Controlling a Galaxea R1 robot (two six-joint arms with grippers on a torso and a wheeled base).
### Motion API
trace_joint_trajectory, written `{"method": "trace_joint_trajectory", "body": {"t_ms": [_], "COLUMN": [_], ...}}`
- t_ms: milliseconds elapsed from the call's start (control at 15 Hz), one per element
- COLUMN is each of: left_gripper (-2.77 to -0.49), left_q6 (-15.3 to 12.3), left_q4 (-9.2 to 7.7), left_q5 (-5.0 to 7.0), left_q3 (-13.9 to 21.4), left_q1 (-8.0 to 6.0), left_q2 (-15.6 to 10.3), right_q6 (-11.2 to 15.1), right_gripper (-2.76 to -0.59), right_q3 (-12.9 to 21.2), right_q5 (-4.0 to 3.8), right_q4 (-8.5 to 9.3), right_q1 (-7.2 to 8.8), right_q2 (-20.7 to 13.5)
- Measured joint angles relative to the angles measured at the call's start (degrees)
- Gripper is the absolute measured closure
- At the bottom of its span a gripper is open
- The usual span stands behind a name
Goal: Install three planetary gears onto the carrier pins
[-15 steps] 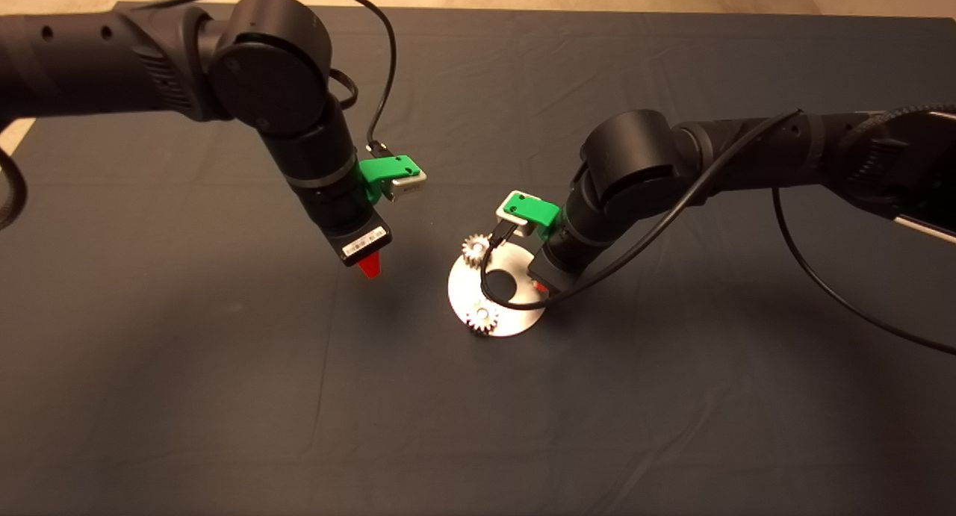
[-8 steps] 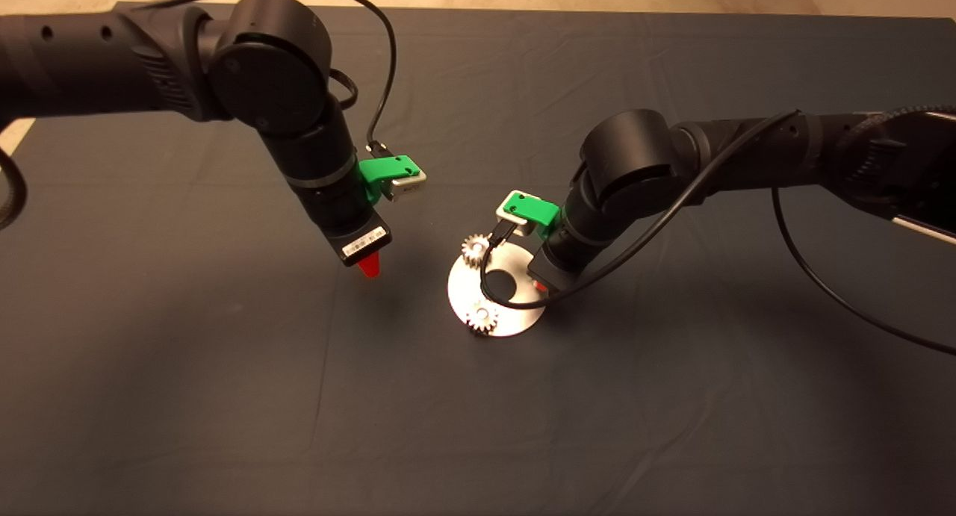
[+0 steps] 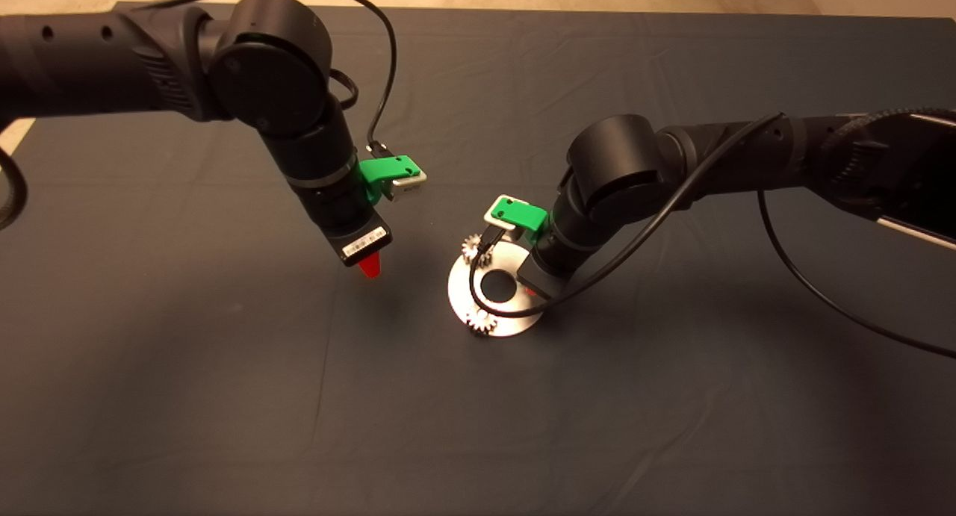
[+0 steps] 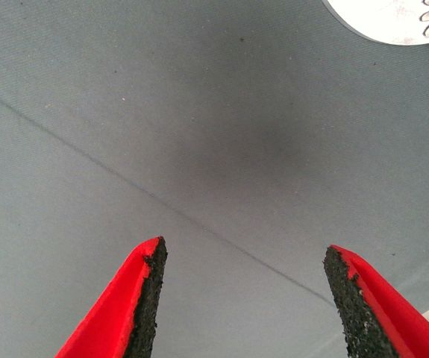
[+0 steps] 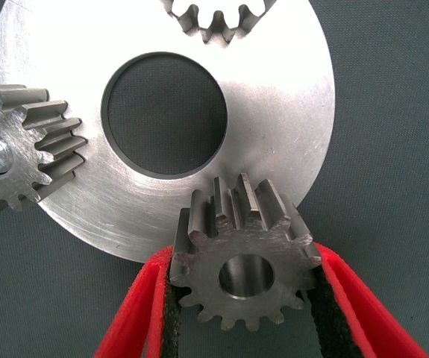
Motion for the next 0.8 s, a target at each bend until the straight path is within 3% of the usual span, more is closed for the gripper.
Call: {"method": "trace_joint_trajectory", "body": {"t_ms": [800], "left_gripper": [-1.46], "left_q6": [0.0], "left_q4": [-0.11], "left_q5": [0.0], "left_q3": [0.0], "left_q1": [0.0], "left_q2": [-0.5], "right_q6": [0.0], "right_gripper": [-1.01], "right_q3": [0.1], "right_q5": [0.22], "right_q4": [-0.11], "right_q1": [-0.05], "right_q2": [-0.2]}}
